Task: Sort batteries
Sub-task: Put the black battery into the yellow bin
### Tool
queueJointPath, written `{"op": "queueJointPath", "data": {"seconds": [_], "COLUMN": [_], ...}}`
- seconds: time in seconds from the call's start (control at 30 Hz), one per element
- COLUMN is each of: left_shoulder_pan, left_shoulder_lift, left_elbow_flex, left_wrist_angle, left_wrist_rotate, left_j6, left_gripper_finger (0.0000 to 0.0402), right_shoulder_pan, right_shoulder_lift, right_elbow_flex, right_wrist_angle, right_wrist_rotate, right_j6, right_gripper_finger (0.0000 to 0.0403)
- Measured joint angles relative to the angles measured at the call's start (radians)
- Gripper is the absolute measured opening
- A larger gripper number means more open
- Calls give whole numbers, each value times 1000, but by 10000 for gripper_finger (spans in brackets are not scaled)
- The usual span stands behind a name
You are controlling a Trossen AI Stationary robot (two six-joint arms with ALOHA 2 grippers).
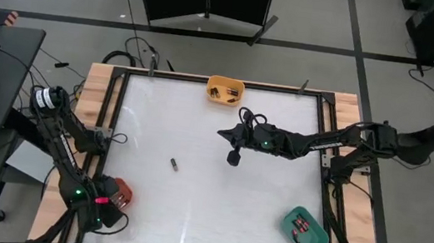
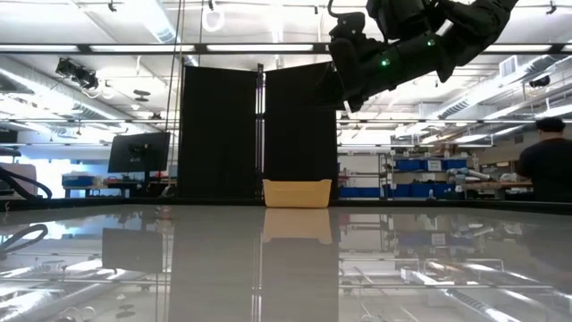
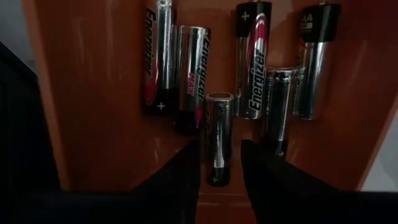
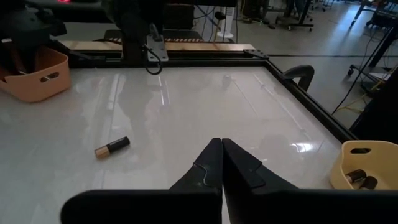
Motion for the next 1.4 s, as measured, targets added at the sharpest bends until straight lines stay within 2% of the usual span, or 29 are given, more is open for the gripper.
{"op": "queueJointPath", "data": {"seconds": [0.17,0.27,0.43,0.53,0.67,0.83,0.9,1.03,1.13,1.3,1.4], "left_shoulder_pan": [18,36,71,113,210,374,442,550,617,753,830], "left_shoulder_lift": [-8,-18,-21,-21,-21,-21,-21,-22,-22,-22,-22], "left_elbow_flex": [39,90,190,221,227,227,227,193,126,-11,-95], "left_wrist_angle": [-46,-97,-141,-149,-152,-138,-123,11,108,240,420], "left_wrist_rotate": [8,8,-6,-55,-108,-209,-234,-244,-244,-242,-216], "left_j6": [2,61,223,325,535,908,1052,1300,1421,1506,1533], "left_gripper_finger": [127,127,127,117,81,15,8,6,4,3,2], "right_shoulder_pan": [0,-4,-6,-4,11,52,71,108,133,159,163], "right_shoulder_lift": [0,0,0,0,0,0,0,0,0,0,0], "right_elbow_flex": [0,0,0,0,0,0,0,0,0,0,0], "right_wrist_angle": [-9,-15,-37,-69,-103,-105,-105,-105,-106,-105,-105], "right_wrist_rotate": [0,-5,-13,-14,-16,-16,-16,9,48,94,97], "right_j6": [0,10,34,35,58,62,68,82,85,105,122], "right_gripper_finger": [11,16,27,28,19,7,9,14,11,10,11]}}
